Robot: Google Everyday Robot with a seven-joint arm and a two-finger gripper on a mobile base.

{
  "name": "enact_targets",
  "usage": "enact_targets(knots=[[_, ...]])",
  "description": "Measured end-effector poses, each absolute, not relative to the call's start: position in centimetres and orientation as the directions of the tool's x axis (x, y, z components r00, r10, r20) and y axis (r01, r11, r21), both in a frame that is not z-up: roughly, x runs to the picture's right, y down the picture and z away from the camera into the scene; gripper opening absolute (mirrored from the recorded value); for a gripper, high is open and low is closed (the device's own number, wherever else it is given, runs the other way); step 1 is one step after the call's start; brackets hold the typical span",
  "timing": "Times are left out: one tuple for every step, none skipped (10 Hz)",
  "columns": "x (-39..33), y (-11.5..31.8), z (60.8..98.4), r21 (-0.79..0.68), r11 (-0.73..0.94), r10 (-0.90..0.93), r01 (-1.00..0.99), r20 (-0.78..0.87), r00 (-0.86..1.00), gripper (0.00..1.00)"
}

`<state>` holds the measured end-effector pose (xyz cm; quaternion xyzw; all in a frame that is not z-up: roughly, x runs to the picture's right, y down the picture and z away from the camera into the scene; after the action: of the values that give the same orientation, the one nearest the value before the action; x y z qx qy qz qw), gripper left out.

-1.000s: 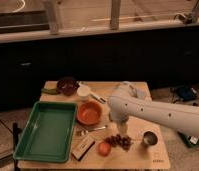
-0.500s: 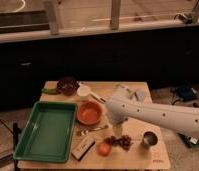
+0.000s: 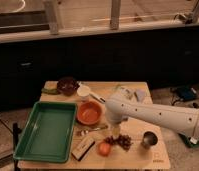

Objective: Place sponge in tray

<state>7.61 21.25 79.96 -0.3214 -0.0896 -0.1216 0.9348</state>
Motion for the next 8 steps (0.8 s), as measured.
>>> enact_targets(knots=[[7.5, 21.3, 80.3, -0.58, 0.764, -0.166, 0.283, 0.248, 0.955, 0.8], [7.3, 21.5, 80.7, -0.581, 0.763, -0.161, 0.282, 0.252, 0.954, 0.8], [7.2, 21.6, 81.0, -0.582, 0.763, -0.158, 0.28, 0.252, 0.955, 0.8], [7.2, 21.7, 81.2, -0.582, 0.764, -0.154, 0.278, 0.254, 0.955, 0.8], [7.0, 21.8, 81.6, -0.583, 0.763, -0.152, 0.28, 0.259, 0.954, 0.8], [6.9, 21.8, 81.8, -0.583, 0.762, -0.152, 0.282, 0.262, 0.953, 0.8], [6.9, 21.9, 82.1, -0.583, 0.762, -0.149, 0.282, 0.265, 0.953, 0.8], [6.9, 21.9, 82.5, -0.584, 0.762, -0.147, 0.281, 0.267, 0.953, 0.8]])
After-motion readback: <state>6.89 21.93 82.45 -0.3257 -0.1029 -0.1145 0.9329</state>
